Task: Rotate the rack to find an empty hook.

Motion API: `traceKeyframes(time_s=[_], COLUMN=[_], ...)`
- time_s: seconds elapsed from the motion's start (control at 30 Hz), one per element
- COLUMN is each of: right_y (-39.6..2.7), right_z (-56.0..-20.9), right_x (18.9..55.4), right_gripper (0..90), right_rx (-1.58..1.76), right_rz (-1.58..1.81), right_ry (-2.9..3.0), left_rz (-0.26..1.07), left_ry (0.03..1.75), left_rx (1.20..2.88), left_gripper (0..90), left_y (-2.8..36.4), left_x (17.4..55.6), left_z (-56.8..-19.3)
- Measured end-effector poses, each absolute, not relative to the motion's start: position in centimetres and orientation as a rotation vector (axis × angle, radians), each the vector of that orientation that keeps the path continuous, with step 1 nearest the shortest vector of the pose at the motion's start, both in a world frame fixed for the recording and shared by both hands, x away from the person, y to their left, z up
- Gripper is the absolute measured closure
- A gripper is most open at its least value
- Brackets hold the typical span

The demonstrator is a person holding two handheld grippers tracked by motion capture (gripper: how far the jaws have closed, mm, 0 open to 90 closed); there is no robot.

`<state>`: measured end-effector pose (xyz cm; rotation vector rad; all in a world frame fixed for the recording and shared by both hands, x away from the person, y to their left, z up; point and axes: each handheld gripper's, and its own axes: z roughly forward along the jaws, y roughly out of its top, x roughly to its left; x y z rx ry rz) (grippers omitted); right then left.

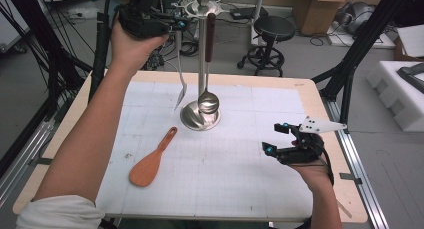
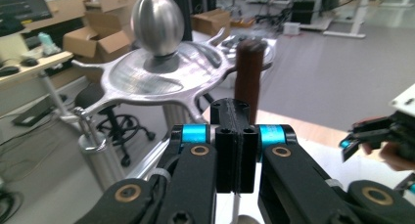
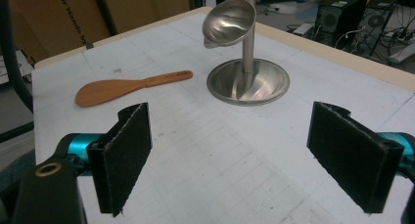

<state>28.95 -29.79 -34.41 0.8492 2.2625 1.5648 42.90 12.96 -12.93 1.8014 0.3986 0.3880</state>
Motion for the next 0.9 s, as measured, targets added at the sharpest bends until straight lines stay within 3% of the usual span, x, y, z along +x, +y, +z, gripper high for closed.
traceKeyframes(time_s=[0.3, 0.47, 0.53, 0.9], right_y=[-29.7, -29.6, -29.5, -29.4], right_z=[-34.4, -34.3, -34.4, -34.3], right_x=[28.9, 28.9, 28.9, 28.7], right_gripper=[15.9, 15.9, 15.9, 15.9], right_rx=[0.85, 0.845, 0.841, 0.832], right_rz=[1.565, 1.564, 1.559, 1.559], right_ry=[2.267, 2.269, 2.272, 2.278], left_rz=[0.366, 0.36, 0.351, 0.362], left_ry=[0.358, 0.342, 0.355, 0.407], left_rx=[1.807, 1.786, 1.785, 1.732], left_gripper=[75.8, 65.1, 52.8, 37.2], left_y=[13.7, 14.3, 14.7, 18.1], left_x=[41.8, 40.5, 40.1, 38.0], left_z=[-13.1, -13.7, -14.1, -17.2])
